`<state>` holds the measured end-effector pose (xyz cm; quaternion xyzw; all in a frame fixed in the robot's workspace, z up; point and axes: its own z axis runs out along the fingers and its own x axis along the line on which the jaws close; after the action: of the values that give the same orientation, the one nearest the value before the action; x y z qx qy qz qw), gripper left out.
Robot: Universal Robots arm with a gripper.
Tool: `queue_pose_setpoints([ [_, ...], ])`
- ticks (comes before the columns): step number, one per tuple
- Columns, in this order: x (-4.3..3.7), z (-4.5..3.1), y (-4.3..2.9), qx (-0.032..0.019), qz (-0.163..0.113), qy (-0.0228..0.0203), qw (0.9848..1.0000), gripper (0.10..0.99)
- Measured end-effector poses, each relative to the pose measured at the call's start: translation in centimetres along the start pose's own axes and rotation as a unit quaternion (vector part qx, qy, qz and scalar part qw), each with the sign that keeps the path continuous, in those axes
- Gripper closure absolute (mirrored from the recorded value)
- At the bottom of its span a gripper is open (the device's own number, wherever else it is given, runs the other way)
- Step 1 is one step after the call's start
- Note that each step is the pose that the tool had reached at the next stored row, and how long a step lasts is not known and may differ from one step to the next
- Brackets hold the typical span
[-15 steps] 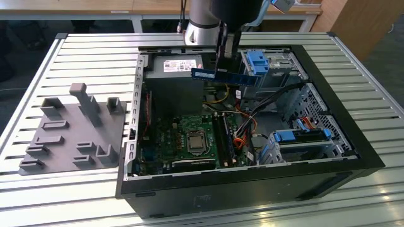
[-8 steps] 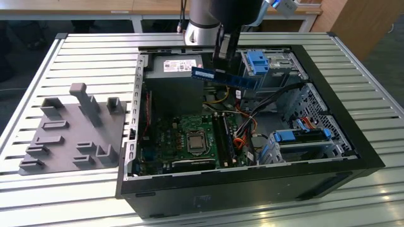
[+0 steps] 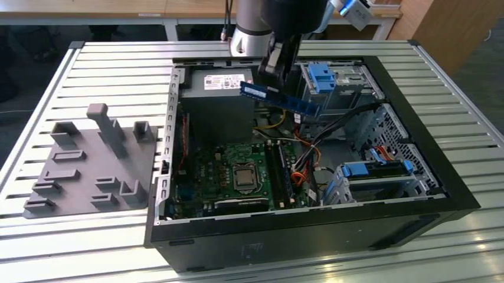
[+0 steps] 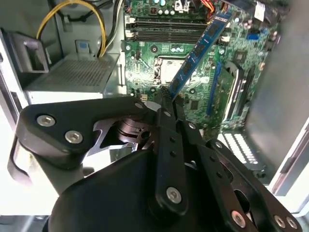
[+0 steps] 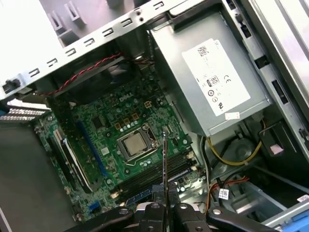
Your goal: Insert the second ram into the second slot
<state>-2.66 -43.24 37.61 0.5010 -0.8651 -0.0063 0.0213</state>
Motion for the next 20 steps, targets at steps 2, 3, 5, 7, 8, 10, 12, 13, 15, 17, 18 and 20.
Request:
queue_pose_setpoints([
  [2, 0.0, 0.07, 0.0, -0.0002, 0.017, -0.0001, 0.9998, 0.949],
  [3, 0.0, 0.1, 0.0, -0.0004, 0.026, -0.0001, 0.9997, 0.949],
  [5, 0.0, 0.17, -0.01, -0.0006, 0.044, -0.0001, 0.999, 0.949],
  [7, -0.01, 0.23, -0.01, -0.0007, 0.06, 0.0, 0.9982, 0.949],
  [8, -0.01, 0.26, -0.01, -0.0008, 0.069, 0.0, 0.9976, 0.949],
  [10, -0.01, 0.32, -0.01, -0.001, 0.086, 0.0, 0.9963, 0.949],
  [12, -0.01, 0.39, -0.01, -0.0011, 0.103, 0.0001, 0.9947, 0.949],
  [13, -0.01, 0.42, -0.01, -0.0012, 0.112, 0.0001, 0.9938, 0.949],
  [15, -0.01, 0.49, -0.02, -0.0014, 0.129, 0.0002, 0.9917, 0.949],
  [17, -0.02, 0.55, -0.02, -0.0016, 0.145, 0.0002, 0.9894, 0.949],
  [18, -0.02, 0.58, -0.02, -0.0018, 0.154, 0.0001, 0.9881, 0.949],
  [20, -0.02, 0.65, -0.02, -0.002, 0.171, 0.0001, 0.9853, 0.949],
])
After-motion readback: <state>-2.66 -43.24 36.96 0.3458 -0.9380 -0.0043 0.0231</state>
